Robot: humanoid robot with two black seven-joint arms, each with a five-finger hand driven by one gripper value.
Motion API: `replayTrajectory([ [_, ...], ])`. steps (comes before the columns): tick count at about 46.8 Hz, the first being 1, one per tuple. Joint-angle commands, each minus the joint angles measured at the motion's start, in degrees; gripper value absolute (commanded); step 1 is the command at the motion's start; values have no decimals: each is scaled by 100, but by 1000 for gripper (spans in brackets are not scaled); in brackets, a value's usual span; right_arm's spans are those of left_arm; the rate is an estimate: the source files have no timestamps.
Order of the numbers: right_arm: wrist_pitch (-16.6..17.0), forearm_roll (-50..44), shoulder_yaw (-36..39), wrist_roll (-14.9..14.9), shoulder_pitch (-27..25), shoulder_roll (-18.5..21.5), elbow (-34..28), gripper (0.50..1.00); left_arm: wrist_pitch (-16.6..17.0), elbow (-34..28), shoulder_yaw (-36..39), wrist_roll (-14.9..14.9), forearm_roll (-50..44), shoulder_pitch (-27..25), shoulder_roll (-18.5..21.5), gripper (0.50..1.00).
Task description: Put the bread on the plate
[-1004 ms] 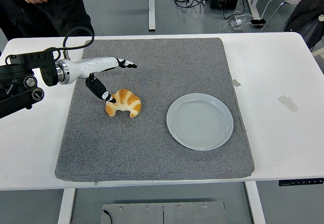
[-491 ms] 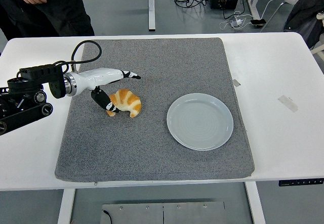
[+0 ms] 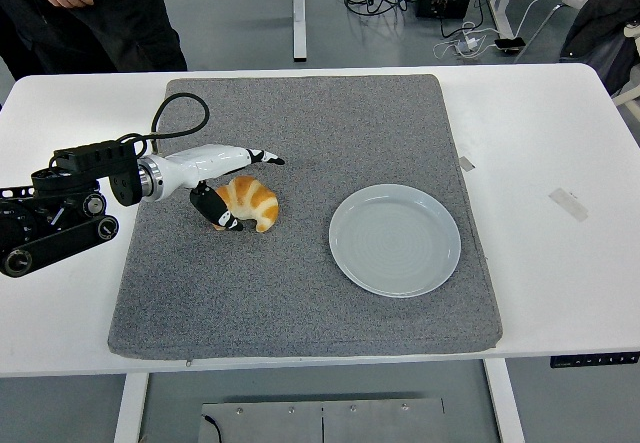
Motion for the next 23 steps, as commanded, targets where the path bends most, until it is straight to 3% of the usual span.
replayTrajectory([
  [1, 1, 0, -1, 0, 0, 0, 0, 1000, 62, 19, 4, -4, 76, 29, 0, 971],
  [23, 1, 0, -1, 0, 0, 0, 0, 1000, 361, 186, 4, -22, 234, 153, -123, 969],
])
